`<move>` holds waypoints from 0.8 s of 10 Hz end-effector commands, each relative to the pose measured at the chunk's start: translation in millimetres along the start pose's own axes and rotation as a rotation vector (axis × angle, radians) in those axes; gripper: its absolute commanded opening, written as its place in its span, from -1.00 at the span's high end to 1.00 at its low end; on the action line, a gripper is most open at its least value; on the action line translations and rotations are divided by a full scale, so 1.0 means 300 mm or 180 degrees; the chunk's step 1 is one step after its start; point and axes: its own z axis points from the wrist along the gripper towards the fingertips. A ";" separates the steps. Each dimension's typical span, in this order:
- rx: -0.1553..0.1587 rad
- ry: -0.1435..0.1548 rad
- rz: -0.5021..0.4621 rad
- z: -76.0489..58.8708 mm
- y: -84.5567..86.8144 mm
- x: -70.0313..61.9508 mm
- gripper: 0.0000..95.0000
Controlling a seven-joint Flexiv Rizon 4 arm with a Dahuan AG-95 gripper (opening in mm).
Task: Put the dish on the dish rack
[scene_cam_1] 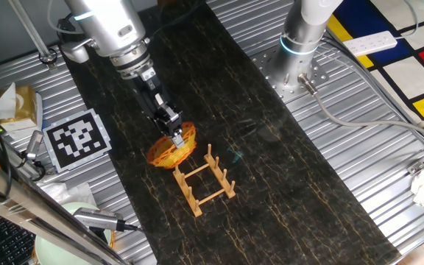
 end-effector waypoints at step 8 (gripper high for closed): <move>-0.0847 -0.0202 0.1184 -0.034 0.084 -0.043 1.00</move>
